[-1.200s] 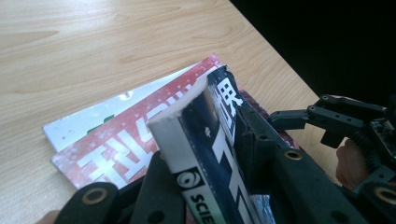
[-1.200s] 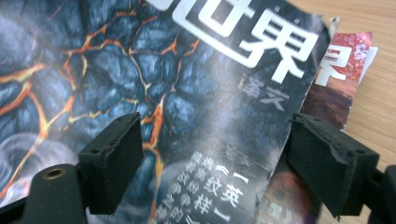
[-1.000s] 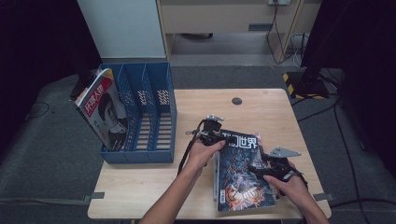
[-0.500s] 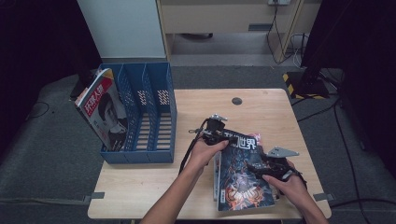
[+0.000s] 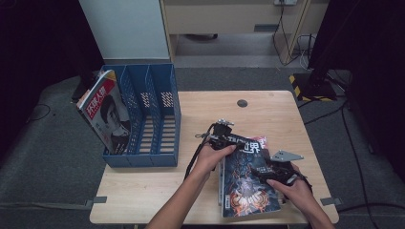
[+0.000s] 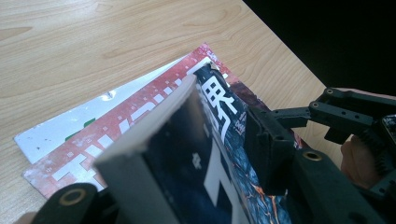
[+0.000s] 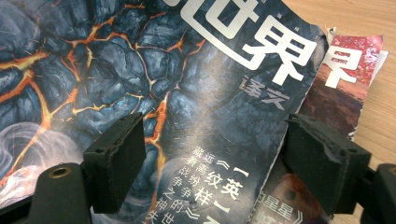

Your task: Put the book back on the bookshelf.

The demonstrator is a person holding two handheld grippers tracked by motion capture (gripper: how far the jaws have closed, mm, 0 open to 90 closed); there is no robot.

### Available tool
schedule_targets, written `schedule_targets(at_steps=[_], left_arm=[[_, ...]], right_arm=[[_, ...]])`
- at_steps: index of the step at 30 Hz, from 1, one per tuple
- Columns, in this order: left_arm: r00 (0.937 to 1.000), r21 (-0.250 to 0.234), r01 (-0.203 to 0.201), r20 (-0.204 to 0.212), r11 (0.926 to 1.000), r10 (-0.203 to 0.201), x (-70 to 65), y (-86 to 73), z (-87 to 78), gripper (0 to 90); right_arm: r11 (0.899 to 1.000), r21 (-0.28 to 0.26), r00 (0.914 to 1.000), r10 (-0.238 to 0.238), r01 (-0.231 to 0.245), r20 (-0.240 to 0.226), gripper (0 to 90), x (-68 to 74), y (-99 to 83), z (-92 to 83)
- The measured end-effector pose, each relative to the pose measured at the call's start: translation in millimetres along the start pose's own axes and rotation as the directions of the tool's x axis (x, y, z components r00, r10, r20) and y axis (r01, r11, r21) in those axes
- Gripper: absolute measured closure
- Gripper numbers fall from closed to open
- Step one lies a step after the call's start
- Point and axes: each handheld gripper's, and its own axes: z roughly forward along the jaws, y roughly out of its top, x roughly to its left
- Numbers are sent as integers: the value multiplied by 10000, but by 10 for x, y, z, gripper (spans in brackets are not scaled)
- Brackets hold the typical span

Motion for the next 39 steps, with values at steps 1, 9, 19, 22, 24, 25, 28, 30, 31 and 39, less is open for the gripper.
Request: schedule_targets(at_steps=[1,9,19,22,24,25,28,30,31,39], left_arm=[[10000,-25,35,-2,10000,-36,-1,-3,2,639],[9988,-249,99,485,9996,-87,-32,5,-28,724],[9986,-285,-144,504,9995,158,-79,53,-150,763],[9976,-342,-318,605,9989,338,-106,72,-186,773],[9972,-347,-343,649,9988,365,-114,82,-201,777],[9973,-357,-316,651,9989,339,-116,87,-213,778],[9966,-457,-277,764,9986,312,-119,107,-250,783],[9958,-560,-179,883,9983,228,-115,122,-284,790],[9957,-601,-176,899,9980,230,-115,129,-304,791],[9941,-1040,55,1086,9946,58,-113,196,-500,810]], right_arm=[[10000,-11,10000,24,-24,12,212,4,0,1],[10000,-40,10000,-65,65,51,213,11,5,-1],[9967,-244,9965,764,-773,-338,114,-69,15,20],[9941,-355,9936,1006,-1025,-519,113,-85,21,7],[9930,-389,9922,1087,-1112,-604,111,-92,23,-2],[9926,-374,9915,1126,-1152,-654,114,-94,26,-10],[9927,-551,9925,1041,-1077,-639,153,-96,45,-41],[9916,-775,9928,978,-1031,-688,205,-113,56,-87],[9920,-822,9937,901,-955,-664,216,-121,57,-95],[9875,-1288,9955,857,-903,-410,300,-216,50,-201]])
